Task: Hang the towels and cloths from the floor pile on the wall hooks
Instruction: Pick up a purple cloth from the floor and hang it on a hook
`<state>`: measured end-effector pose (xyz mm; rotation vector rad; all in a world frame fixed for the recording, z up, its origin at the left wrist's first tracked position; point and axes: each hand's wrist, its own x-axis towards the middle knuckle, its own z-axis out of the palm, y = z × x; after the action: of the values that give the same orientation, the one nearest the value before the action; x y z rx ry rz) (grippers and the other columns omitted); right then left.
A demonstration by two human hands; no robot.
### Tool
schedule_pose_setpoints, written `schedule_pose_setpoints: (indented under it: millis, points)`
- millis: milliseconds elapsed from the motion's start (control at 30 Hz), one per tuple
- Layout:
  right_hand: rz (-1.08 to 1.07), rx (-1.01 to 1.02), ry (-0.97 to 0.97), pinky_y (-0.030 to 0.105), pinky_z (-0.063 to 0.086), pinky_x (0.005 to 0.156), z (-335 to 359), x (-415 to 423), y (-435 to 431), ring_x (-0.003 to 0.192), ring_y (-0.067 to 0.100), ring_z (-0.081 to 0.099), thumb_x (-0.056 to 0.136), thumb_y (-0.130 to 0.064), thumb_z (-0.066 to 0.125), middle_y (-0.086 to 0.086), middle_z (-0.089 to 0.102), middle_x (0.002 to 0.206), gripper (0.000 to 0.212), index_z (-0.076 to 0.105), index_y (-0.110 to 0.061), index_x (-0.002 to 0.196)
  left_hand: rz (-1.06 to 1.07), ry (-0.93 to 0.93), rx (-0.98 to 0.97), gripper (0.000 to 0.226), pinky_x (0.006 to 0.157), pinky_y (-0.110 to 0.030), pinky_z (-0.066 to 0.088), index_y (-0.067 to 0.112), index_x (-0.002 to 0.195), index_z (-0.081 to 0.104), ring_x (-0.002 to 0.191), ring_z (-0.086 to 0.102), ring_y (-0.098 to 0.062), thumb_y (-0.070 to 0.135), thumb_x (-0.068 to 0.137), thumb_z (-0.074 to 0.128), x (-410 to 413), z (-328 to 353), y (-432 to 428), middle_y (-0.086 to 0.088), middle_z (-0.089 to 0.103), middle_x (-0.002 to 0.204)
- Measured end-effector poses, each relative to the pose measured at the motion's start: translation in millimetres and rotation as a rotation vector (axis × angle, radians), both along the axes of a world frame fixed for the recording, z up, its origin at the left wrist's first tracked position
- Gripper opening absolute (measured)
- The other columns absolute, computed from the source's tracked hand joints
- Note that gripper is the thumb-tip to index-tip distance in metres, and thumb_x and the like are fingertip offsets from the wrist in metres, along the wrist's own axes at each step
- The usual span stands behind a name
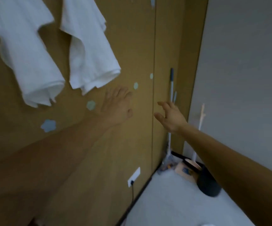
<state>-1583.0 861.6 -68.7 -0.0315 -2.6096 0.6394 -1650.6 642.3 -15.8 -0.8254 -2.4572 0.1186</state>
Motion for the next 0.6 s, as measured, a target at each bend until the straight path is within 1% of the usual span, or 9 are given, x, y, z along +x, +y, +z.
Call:
schedule_pose_setpoints:
  millis: [67,133,200,267,367,500,600]
  points:
    - [-0.085,0.031,-0.089,0.037,0.031,0.105,-37,37,24,0.128,0.036,0.040,0.096,-0.037,0.052,0.018,0.041,0.140,0.055,0.040,-0.010,0.142,-0.030,-0.161,-0.010,0.070,0.115,-0.055,0.008,0.017,0.147,0.026,0.144,0.013,-0.028,0.042,0.087,0.052,17,-45,26,-0.008,0.021,0.156]
    - [-0.172,0.016,-0.200,0.040,0.032,0.105,-75,76,46,0.126,0.039,0.041,0.095,-0.035,0.054,0.021,0.043,0.136,0.054,0.042,-0.007,0.140,-0.072,-0.313,-0.055,0.072,0.114,-0.055,0.010,0.017,0.147,0.025,0.143,0.016,-0.027,0.043,0.086,0.053,45,-94,53,-0.008,0.023,0.154]
    - [-0.239,-0.017,-0.280,0.041,0.032,0.106,-110,113,68,0.128,0.039,0.038,0.095,-0.035,0.054,0.020,0.041,0.139,0.052,0.044,-0.009,0.139,-0.123,-0.455,-0.112,0.072,0.114,-0.053,0.014,0.019,0.147,0.026,0.140,0.019,-0.026,0.043,0.085,0.054,74,-138,79,-0.007,0.027,0.152]
    - [-0.287,-0.060,-0.351,0.041,0.033,0.107,-145,153,88,0.128,0.035,0.038,0.094,-0.038,0.053,0.015,0.040,0.141,0.049,0.046,-0.015,0.137,-0.184,-0.579,-0.173,0.071,0.112,-0.052,0.019,0.020,0.146,0.028,0.138,0.023,-0.026,0.042,0.084,0.054,103,-178,104,-0.007,0.029,0.151]
    - [-0.348,-0.117,-0.455,0.042,0.035,0.107,-198,217,112,0.125,0.034,0.039,0.093,-0.041,0.055,0.011,0.041,0.140,0.049,0.047,-0.024,0.138,-0.256,-0.713,-0.289,0.070,0.110,-0.049,0.025,0.020,0.147,0.028,0.136,0.026,-0.028,0.045,0.086,0.052,146,-234,145,-0.006,0.029,0.151]
    - [-0.474,-0.219,-0.599,0.039,0.032,0.108,-267,318,144,0.130,0.032,0.036,0.092,-0.037,0.057,0.012,0.041,0.141,0.048,0.049,-0.022,0.137,-0.294,-0.849,-0.417,0.072,0.112,-0.045,0.023,0.018,0.150,0.024,0.139,0.024,-0.029,0.047,0.089,0.051,212,-305,207,-0.008,0.026,0.153]
    - [-0.563,-0.305,-0.737,0.037,0.030,0.109,-312,393,168,0.131,0.032,0.035,0.093,-0.034,0.056,0.013,0.042,0.140,0.046,0.050,-0.021,0.137,-0.340,-0.950,-0.468,0.068,0.108,-0.043,0.027,0.019,0.146,0.029,0.135,0.030,-0.029,0.044,0.088,0.053,270,-357,244,-0.008,0.033,0.149]
